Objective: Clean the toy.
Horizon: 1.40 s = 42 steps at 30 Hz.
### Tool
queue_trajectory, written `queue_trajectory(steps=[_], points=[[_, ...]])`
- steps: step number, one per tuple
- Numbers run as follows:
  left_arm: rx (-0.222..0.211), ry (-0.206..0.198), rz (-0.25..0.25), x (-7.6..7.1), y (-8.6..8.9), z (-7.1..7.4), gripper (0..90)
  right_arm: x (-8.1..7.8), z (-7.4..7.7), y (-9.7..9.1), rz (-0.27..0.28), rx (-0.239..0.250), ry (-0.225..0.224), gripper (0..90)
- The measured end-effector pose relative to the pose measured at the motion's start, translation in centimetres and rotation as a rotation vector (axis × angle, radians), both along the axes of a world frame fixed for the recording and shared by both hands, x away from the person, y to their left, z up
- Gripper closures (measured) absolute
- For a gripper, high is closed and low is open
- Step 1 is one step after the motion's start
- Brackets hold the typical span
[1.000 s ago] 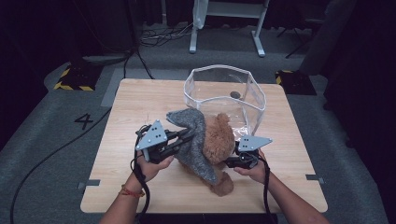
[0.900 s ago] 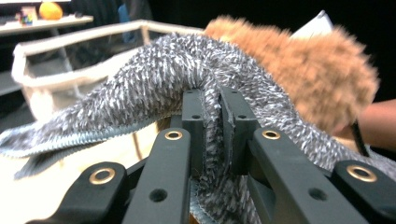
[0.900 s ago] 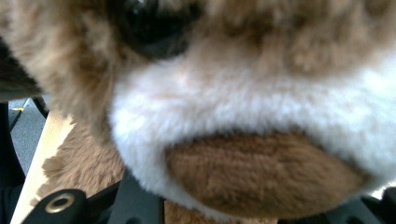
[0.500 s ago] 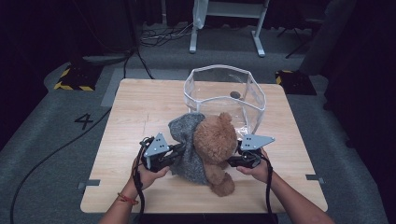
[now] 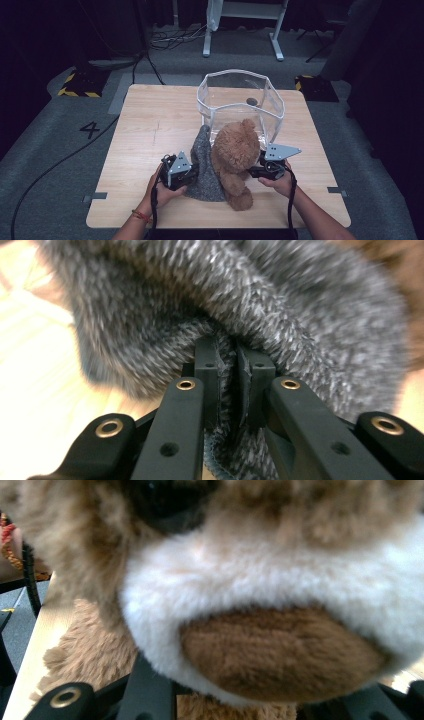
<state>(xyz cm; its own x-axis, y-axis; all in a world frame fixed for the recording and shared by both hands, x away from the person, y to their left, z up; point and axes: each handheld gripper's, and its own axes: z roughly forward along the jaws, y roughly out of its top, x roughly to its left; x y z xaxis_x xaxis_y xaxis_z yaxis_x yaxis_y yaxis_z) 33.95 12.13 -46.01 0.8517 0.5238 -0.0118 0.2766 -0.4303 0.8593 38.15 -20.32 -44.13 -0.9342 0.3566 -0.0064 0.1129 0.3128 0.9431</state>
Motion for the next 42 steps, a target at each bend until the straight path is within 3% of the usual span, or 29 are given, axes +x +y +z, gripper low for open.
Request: queue_trajectory(steps=[5, 9, 14, 18, 20, 27, 34, 36, 37, 39, 40, 42], points=[[-0.082, -0.040, -0.112, -1.9, -1.0, 1.6, 81.3, 0.2, -0.2, -0.2, -0.010, 0.011, 0.016, 58.6], [-0.055, -0.055, -0.140, -2.6, -2.5, 1.6, 81.1, 0.1, -0.1, 0.0, -0.014, 0.000, 0.000, 53.3], [-0.077, -0.018, -0.138, -1.8, -2.6, 0.9, 81.1, -0.2, 0.3, -0.1, -0.043, -0.034, -0.016, 42.8], [-0.068, -0.005, -0.124, -1.4, -2.5, 0.3, 81.1, -0.7, 0.8, -0.3, -0.078, -0.074, -0.035, 32.5], [-0.089, 0.007, -0.121, -1.1, -2.3, 0.2, 81.2, -1.0, 1.0, -0.5, -0.089, -0.087, -0.021, 29.1], [-0.091, 0.017, -0.137, -1.1, -2.7, 0.0, 81.1, -2.7, 2.1, -0.5, -0.048, -0.097, 0.002, 27.6], [-0.099, 0.037, -0.153, -0.9, -3.2, -0.3, 81.1, -4.8, 1.6, 1.1, -0.049, -0.147, -0.014, 21.0], [-0.096, 0.041, -0.155, -0.8, -3.3, -0.3, 81.1, -4.8, 1.1, 1.7, -0.070, -0.192, -0.018, 22.2], [-0.093, 0.041, -0.157, -0.8, -3.3, -0.4, 81.1, -4.6, 0.7, 2.0, -0.082, -0.217, -0.028, 27.9], [-0.092, 0.045, -0.157, -0.7, -3.4, -0.5, 81.1, -4.5, 0.2, 2.1, -0.061, -0.217, -0.027, 41.1], [-0.092, 0.045, -0.158, -0.6, -3.4, -0.5, 81.1, -4.5, 0.0, 2.0, -0.042, -0.220, -0.035, 51.8], [-0.092, 0.047, -0.162, -0.6, -3.4, -0.5, 81.1, -4.6, 0.0, 1.9, -0.026, -0.228, -0.056, 60.1]])
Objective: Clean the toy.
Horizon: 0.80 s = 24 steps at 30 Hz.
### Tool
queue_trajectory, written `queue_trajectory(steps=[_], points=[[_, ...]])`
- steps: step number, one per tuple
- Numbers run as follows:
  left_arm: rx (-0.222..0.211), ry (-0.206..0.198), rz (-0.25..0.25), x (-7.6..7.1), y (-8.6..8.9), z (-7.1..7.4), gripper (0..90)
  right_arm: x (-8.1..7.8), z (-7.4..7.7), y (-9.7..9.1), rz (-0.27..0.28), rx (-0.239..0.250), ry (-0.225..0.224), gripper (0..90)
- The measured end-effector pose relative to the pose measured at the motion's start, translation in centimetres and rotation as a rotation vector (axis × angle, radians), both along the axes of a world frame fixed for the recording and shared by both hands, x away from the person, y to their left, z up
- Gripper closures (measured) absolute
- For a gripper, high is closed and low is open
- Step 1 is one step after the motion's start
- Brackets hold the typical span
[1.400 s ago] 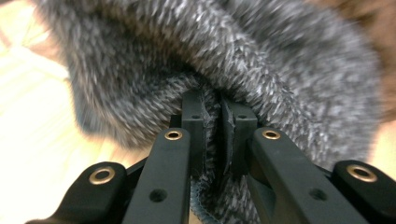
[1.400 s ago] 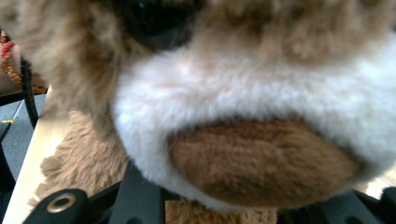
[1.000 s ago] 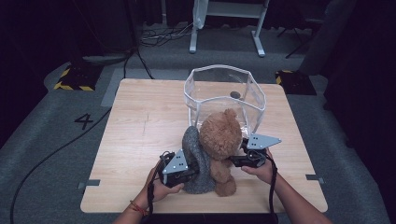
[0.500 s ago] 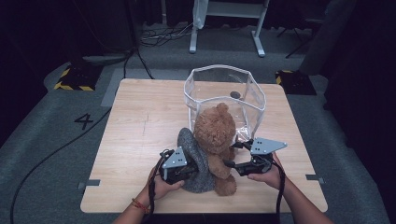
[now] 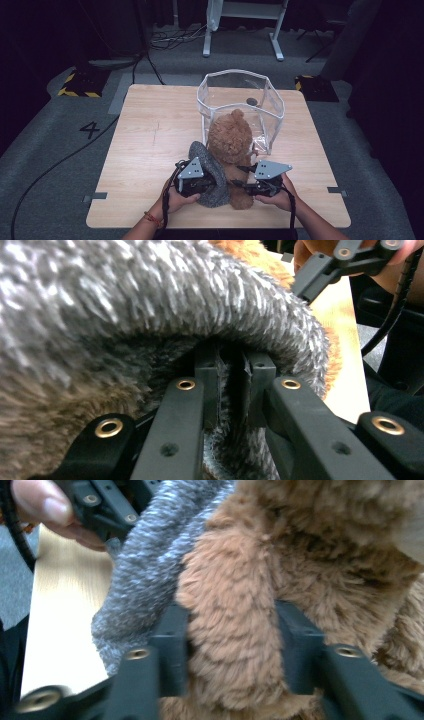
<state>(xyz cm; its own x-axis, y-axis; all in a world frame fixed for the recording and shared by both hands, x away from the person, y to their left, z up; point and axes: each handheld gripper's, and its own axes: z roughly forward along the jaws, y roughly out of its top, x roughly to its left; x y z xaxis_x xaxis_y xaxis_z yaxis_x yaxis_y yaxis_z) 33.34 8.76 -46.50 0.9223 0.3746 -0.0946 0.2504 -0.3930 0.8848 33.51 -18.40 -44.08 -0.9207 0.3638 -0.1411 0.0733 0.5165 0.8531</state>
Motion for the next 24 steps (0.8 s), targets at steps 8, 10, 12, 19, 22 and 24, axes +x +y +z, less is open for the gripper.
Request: queue_trajectory(steps=[8, 10, 12, 19, 22, 24], points=[[0.041, -0.038, -0.015, -0.5, 0.4, 0.6, 81.3, 0.1, 0.0, -1.0, 0.050, -0.008, 0.026, 68.5], [0.035, -0.044, 0.008, -0.5, 1.0, 0.9, 81.2, 0.0, 0.0, -1.2, 0.059, -0.018, 0.019, 69.8], [0.025, -0.049, 0.036, -0.5, 1.8, 1.2, 81.2, 0.0, 0.1, -1.5, 0.067, -0.022, 0.016, 71.4], [-0.008, -0.036, 0.122, 0.6, 3.7, 1.5, 81.0, 0.3, 0.9, -3.2, 0.136, -0.088, 0.007, 72.6], [0.027, -0.041, 0.112, 0.7, 2.9, 1.2, 80.9, 0.6, 1.7, -4.1, 0.165, -0.133, 0.002, 72.3], [0.030, -0.045, 0.098, 0.8, 2.6, 1.2, 80.9, 0.8, 2.0, -4.9, 0.175, -0.154, -0.001, 72.1]])
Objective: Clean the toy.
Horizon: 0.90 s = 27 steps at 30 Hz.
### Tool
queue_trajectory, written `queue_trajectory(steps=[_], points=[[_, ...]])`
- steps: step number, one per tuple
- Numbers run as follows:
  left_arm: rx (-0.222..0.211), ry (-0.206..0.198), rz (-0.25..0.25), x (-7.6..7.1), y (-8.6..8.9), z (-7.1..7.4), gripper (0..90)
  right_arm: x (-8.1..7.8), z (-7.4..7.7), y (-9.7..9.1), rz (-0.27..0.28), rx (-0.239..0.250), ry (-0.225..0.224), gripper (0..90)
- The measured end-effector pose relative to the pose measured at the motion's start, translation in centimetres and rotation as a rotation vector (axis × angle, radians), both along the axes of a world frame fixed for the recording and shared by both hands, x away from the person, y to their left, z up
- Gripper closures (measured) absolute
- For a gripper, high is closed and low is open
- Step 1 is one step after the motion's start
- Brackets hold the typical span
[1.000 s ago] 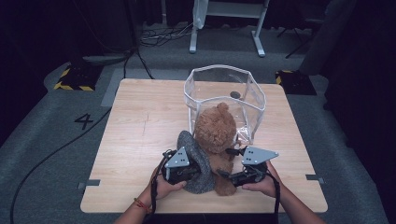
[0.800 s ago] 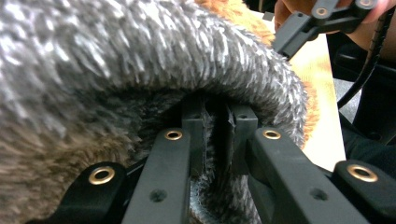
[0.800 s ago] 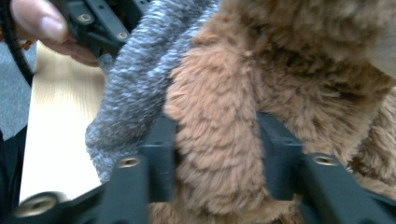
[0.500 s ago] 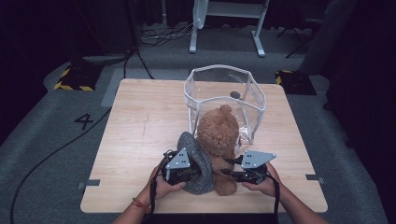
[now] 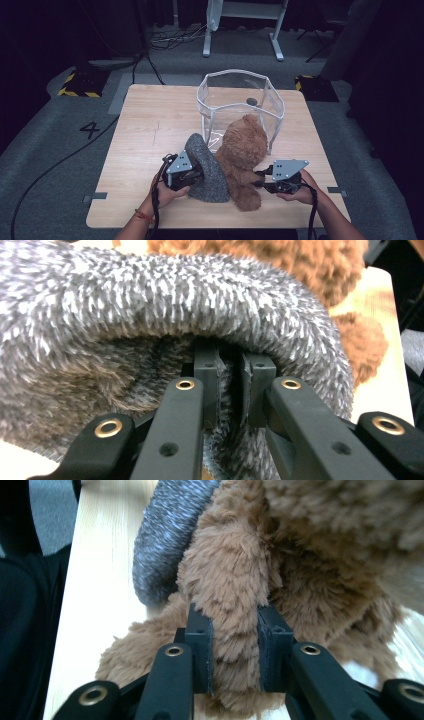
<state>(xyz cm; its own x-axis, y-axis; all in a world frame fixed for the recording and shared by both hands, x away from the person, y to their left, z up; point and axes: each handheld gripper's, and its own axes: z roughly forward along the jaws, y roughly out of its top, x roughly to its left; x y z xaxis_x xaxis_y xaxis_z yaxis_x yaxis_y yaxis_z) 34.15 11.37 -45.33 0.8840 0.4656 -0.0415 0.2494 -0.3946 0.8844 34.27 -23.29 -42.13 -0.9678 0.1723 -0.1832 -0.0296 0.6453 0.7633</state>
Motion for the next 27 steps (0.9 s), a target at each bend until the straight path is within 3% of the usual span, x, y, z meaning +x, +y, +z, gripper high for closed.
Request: queue_trajectory(steps=[2, 4, 8, 11, 14, 17, 19, 23, 27], points=[[-0.006, 0.002, -0.010, 0.1, -0.2, 0.0, 80.9, 0.1, -0.2, -0.7, -0.001, -0.015, 0.014, 71.2], [-0.034, 0.022, -0.020, 0.5, -0.5, -0.1, 80.9, 0.1, -0.7, -1.2, -0.022, 0.001, 0.029, 69.8], [-0.019, 0.037, -0.049, 0.7, -2.2, -0.6, 80.9, -0.2, -1.2, -0.9, -0.040, 0.012, 0.031, 66.4], [-0.041, 0.061, -0.047, 0.8, -2.4, -0.9, 81.0, -0.5, -1.4, -0.6, -0.058, 0.005, 0.028, 61.2], [-0.055, 0.070, -0.055, 1.0, -2.4, -1.1, 81.0, -0.2, -1.6, -0.8, -0.088, 0.023, 0.063, 45.1], [-0.053, 0.075, -0.064, 0.8, -2.8, -1.2, 81.0, 0.1, -1.4, -1.1, -0.179, 0.072, 0.106, 25.6], [-0.049, 0.078, -0.075, 0.7, -3.2, -1.3, 81.0, -0.1, -1.0, -1.3, -0.206, 0.103, 0.113, 16.4], [-0.040, 0.069, -0.097, 0.3, -3.8, -1.4, 81.0, -0.4, 0.3, -1.1, -0.260, 0.188, 0.102, 16.2], [-0.030, 0.070, -0.114, 0.1, -4.4, -1.5, 81.0, -0.1, 0.7, -0.1, -0.321, 0.216, 0.105, 15.4]])
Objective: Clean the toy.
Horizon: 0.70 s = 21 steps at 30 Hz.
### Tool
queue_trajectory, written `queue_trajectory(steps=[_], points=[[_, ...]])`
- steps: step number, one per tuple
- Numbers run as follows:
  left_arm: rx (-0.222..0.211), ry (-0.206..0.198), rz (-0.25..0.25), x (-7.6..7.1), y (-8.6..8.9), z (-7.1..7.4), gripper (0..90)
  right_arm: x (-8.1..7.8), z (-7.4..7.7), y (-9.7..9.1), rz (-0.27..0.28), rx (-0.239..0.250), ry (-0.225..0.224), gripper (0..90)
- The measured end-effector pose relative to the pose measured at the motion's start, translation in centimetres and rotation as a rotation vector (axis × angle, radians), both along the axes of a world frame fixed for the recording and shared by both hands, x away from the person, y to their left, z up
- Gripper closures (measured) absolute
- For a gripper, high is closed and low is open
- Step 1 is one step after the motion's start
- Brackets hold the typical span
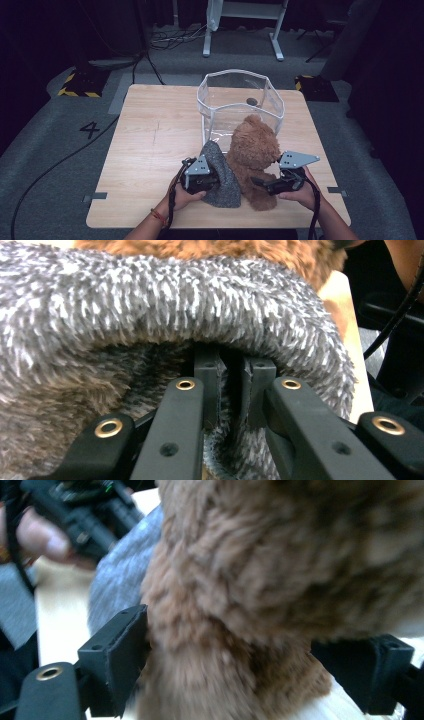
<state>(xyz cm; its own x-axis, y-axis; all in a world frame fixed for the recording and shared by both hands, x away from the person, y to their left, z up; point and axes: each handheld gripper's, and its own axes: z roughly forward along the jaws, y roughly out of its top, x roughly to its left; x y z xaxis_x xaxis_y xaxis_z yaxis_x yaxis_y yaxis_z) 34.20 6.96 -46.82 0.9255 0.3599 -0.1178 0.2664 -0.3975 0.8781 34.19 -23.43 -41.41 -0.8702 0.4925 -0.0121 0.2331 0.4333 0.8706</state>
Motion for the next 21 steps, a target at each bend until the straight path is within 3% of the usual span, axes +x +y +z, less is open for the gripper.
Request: queue_trajectory(steps=[5, 8, 9, 11, 15, 18, 21], points=[[0.009, 0.012, -0.021, 0.0, -0.5, -0.2, 81.0, 0.9, -1.0, 0.9, -0.061, -0.007, 0.020, 11.8], [0.008, 0.015, -0.019, 0.1, -0.4, -0.3, 81.1, 1.5, -1.7, 1.1, -0.086, -0.017, 0.063, 5.0], [0.010, 0.014, -0.017, 0.1, -0.4, -0.3, 81.1, 1.7, -1.9, 1.1, -0.086, 0.000, 0.086, 5.2], [0.020, 0.013, -0.013, 0.1, -0.4, -0.3, 81.1, 2.0, -2.2, 1.1, -0.064, 0.008, 0.133, 13.3], [0.023, 0.010, -0.012, 0.1, -0.2, -0.2, 81.0, 1.8, -2.1, 1.0, -0.009, -0.047, 0.089, 35.4], [0.031, -0.009, -0.004, -0.1, 0.4, 0.2, 81.0, 2.0, -2.1, 0.5, 0.018, -0.036, 0.070, 47.4], [0.025, -0.032, 0.026, -0.2, 1.6, 0.8, 81.0, 1.7, -2.3, 0.4, 0.046, -0.022, 0.037, 52.9]])
